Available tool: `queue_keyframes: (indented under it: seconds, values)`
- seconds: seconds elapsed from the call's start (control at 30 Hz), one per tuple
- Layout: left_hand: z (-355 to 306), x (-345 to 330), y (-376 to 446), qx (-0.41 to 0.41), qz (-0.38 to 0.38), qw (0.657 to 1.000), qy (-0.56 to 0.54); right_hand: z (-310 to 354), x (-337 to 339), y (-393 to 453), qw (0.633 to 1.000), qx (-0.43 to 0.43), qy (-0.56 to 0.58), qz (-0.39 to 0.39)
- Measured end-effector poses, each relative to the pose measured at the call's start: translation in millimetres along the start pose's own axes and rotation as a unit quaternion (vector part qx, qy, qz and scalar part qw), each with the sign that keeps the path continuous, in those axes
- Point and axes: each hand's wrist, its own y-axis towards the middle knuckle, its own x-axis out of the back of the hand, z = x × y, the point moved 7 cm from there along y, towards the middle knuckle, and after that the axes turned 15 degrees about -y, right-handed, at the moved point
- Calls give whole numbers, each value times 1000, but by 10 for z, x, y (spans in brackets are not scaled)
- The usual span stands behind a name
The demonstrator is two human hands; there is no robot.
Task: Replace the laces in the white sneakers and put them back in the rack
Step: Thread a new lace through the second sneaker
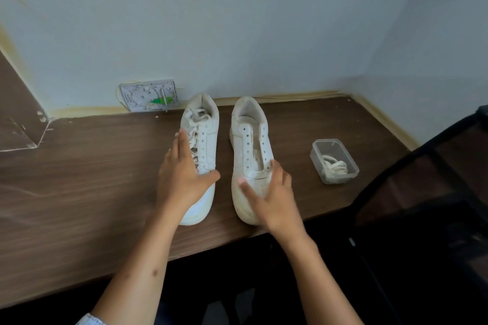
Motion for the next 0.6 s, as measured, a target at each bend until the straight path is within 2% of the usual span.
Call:
queue_keyframes:
  seconds: [0.03, 0.13, 0.2, 0.3, 0.4, 0.47, 0.6]
  values:
    - [-1, 2, -2, 1, 0, 1000, 5, -25, 147, 32, 1000, 4, 15, -21]
    - [-19, 4, -23, -4, -5, 1000, 19, -210, 841, 182, 984, -11, -36, -174]
    - [-26, 0, -37, -4, -8, 1000, 20, -400, 1237, 357, 970, -69, -123, -200]
    - [-28, -12, -49, -5, -10, 1000, 23, -639, 1407, 739, 944, -141, -293, -63]
    - [-25, -15, -49, -6, -10, 1000, 19, -735, 1207, 991, 907, -134, -394, 61]
    - [-29, -7, -52, -6, -11, 1000, 15, -782, 1079, 1084, 894, -126, -422, 84]
    - [-26, -2, -57, -10, -15, 1000, 14, -778, 1073, 1148, 885, -106, -450, 55]
